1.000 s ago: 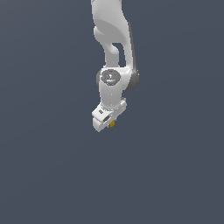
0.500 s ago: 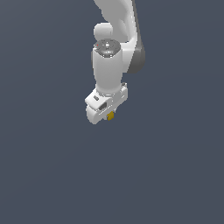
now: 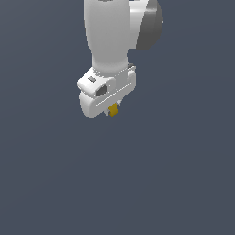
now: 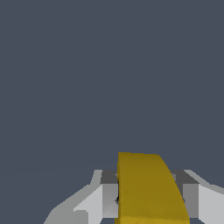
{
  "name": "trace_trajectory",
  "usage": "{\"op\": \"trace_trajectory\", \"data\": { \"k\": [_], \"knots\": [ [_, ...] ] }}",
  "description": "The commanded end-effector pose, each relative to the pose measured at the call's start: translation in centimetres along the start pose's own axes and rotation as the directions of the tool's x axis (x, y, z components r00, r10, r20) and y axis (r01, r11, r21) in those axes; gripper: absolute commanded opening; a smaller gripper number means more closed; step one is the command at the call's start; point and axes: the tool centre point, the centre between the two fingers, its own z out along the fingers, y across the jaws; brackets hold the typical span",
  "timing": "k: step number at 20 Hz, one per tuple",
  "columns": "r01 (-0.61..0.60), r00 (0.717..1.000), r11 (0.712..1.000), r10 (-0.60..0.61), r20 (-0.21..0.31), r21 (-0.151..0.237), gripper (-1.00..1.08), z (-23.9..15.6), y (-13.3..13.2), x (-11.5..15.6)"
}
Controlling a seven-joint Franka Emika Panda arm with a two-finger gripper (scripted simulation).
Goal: Pick up the object and move it to a goal position.
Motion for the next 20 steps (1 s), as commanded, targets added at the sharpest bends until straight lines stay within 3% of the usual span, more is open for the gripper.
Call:
{"op": "trace_trajectory", "data": {
  "k": [1, 10, 20],
  "knots": [
    [0.0, 1.0, 1.0, 0.0, 0.001, 0.001, -1.0, -2.2, 0.5, 0.3],
    [-0.001, 1.0, 1.0, 0.001, 0.001, 0.0, -1.0, -7.1, 1.9, 1.1],
    [-0.002, 1.0, 1.0, 0.002, 0.002, -0.001, -1.0, -8.5, 2.3, 1.4]
  ]
}}
